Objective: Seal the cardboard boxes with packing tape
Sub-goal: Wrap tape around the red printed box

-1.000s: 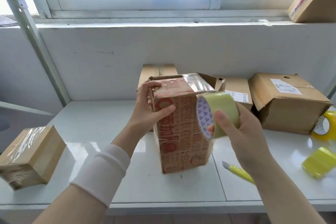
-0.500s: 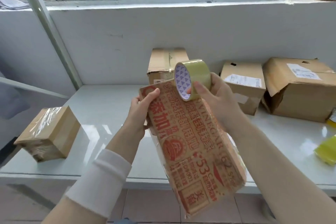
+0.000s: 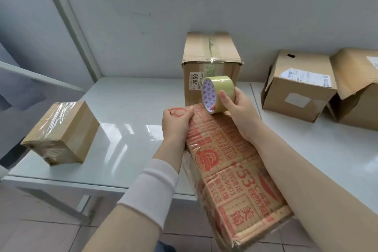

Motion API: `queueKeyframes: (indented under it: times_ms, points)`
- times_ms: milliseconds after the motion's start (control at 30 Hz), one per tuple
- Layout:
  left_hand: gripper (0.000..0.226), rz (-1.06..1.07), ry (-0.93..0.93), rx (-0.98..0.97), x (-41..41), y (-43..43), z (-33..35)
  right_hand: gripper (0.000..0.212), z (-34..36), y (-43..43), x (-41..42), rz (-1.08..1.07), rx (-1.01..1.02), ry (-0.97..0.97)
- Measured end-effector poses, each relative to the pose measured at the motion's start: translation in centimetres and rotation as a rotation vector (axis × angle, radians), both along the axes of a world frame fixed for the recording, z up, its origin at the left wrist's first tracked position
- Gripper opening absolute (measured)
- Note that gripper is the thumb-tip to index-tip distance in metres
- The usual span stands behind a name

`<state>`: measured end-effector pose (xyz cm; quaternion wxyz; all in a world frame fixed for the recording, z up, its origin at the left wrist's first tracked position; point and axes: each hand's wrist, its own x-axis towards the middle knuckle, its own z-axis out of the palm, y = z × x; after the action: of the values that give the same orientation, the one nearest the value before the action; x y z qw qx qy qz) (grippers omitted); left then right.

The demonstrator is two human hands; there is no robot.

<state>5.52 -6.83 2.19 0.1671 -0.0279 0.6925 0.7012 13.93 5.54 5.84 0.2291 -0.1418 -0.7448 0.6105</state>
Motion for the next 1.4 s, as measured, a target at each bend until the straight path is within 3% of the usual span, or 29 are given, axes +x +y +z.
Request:
queueKeyframes:
  times_ms: [233,367,533,633,800,933,1067,1233,1300,1400]
  points:
    - [0.041,0.036,0.005,-0.048,-0.4,-0.1,-0.3,0.019,2.0,0.1,3.9,0.003,0.080,-0.050]
    - [0.039,0.042,-0.016,-0.039,-0.2,0.1,-0.2,0.038,1.5,-0.2,6.2,0.108,0.019,-0.064]
    - [0.042,0.063,0.003,-0.059,-0.4,0.1,-0.4,0.027,1.6,-0.8,6.4,-0.026,0.073,-0.092]
    - [0.044,0.079,0.013,-0.073,-0.5,0.1,-0.6,0.040,2.5,-0.8,8.7,-0.060,0.084,-0.055]
    - [0.041,0.081,0.001,-0.053,-0.6,0.3,-0.7,0.045,1.3,-1.4,10.4,0.030,0.043,-0.076]
    - [0.043,0.080,-0.007,-0.051,-0.6,0.2,-0.6,0.048,1.8,-1.9,10.2,-0.127,0.064,-0.090]
    - [0.045,0.072,-0.021,-0.024,-0.3,-0.1,-0.4,0.060,3.2,-1.7,12.8,-0.143,0.196,-0.173]
    - [0.046,0.074,-0.023,-0.059,-0.1,0.2,-0.2,0.039,2.1,-3.2,14.2,-0.007,-0.032,-0.067]
    - [0.053,0.064,0.099,-0.207,0.3,0.3,0.5,0.035,0.9,-4.1,14.0,-0.045,-0.078,-0.036]
    - [0.077,-0.038,0.596,-0.558,3.7,-1.3,2.1,0.034,0.0,-4.5,14.1,-0.105,-0.089,0.008]
